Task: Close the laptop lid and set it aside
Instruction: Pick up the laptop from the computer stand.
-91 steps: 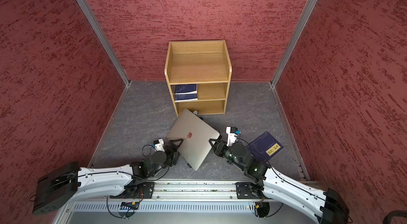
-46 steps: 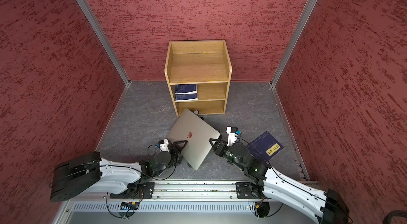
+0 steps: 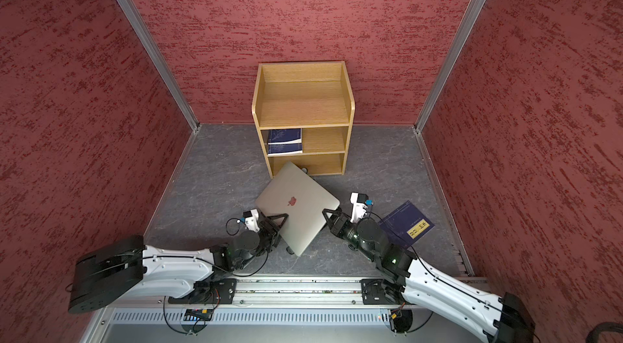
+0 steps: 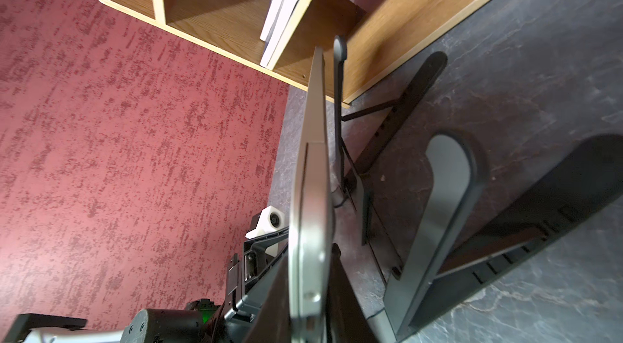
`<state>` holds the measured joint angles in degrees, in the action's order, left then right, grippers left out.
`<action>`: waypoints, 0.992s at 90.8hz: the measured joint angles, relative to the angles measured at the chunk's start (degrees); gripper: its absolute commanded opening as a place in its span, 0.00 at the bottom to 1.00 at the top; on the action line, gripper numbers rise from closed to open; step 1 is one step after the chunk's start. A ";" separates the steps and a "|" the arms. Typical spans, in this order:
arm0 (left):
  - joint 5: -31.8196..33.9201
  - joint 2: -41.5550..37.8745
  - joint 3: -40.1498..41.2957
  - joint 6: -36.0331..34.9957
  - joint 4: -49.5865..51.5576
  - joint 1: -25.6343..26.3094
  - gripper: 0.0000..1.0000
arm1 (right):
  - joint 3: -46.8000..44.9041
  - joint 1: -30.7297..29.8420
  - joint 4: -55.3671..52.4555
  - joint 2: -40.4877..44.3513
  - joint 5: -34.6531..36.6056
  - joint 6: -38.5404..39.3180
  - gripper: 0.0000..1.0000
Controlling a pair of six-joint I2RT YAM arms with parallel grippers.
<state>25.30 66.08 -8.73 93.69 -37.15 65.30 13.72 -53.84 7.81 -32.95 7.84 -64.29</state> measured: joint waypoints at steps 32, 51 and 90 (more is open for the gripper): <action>4.66 -8.35 -1.57 -6.45 8.20 3.80 0.54 | 0.00 0.02 3.04 0.85 -0.02 -0.42 0.00; 6.14 -8.50 -1.60 -9.20 6.75 5.01 0.51 | -0.02 0.11 2.49 2.45 0.17 -0.90 0.00; 11.45 -13.38 -3.28 -14.36 11.91 9.84 0.47 | -0.02 0.39 2.16 4.17 0.83 -3.63 0.00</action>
<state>36.75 52.71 -12.01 79.33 -25.23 75.13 13.69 -53.45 9.98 -28.77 8.67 -67.92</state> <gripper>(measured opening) 0.476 0.192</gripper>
